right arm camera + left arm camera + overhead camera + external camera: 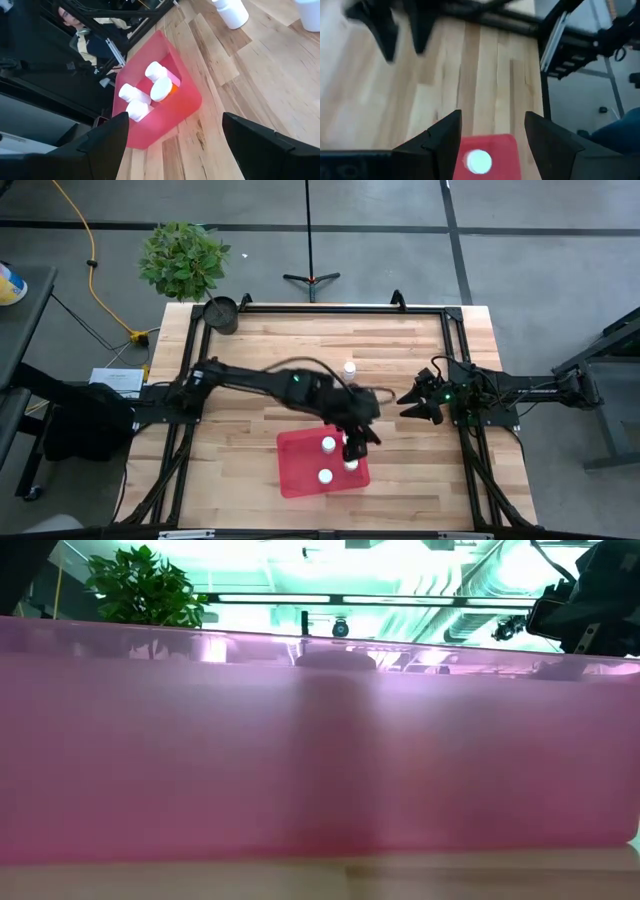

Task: Pick and place pill bottles into a basket
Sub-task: Put the white pill bottle into the red bin

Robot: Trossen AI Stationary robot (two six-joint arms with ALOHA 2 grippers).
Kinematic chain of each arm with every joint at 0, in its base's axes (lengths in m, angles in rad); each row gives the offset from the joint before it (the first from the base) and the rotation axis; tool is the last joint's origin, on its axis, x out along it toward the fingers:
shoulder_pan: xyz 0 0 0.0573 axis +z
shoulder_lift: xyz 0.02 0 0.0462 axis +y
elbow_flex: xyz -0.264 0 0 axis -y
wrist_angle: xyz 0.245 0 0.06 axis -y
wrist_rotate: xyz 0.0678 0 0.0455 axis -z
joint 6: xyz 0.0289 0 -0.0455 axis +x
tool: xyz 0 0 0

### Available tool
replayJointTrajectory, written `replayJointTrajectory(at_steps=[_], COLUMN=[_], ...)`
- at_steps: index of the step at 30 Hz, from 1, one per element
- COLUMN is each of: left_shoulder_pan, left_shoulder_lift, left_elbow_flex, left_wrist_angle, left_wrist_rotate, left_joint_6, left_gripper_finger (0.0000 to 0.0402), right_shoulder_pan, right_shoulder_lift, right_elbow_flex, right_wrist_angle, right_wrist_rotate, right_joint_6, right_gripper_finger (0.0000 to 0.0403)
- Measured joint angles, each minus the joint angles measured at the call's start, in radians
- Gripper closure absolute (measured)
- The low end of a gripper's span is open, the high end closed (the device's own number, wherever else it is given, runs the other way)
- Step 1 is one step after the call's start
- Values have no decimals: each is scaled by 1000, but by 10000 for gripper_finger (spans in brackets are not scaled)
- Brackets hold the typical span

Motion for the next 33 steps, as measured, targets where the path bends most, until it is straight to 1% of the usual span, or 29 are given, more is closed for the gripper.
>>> replayJointTrajectory(at_steps=[4,9,11,14,17,20,22,23,28,33], left_shoulder_pan=[34,90,117,157,194,230,255,267,337,408], left_shoulder_lift=[-57,-104,-109,-114,-118,-118,-118,-118,-118,-117], left_elbow_flex=[0,0,0,0,0,0,0,0,0,0], left_wrist_angle=[-10,-41,-40,-43,-50,-92,-143,-175,-301,-321], left_wrist_rotate=[-5,-6,-8,-8,-7,-11,-31,-41,-53,-55], left_joint_6=[65,88,88,87,84,79,86,89,116,155], left_gripper_finger=[153,152,145,119,77,28,9,9,37,40], right_shoulder_pan=[0,0,0,0,0,0,0,0,0,0], right_shoulder_lift=[0,0,0,0,0,0,0,0,0,0], right_elbow_flex=[0,0,0,0,0,0,0,0,0,0], right_wrist_angle=[-9,-18,-23,-35,-47,-59,-61,-61,-65,-67], right_wrist_rotate=[1,2,2,4,8,11,11,11,14,67], right_joint_6=[0,8,9,10,11,18,19,19,19,18], right_gripper_finger=[91,91,91,91,91,91,91,91,91,91])
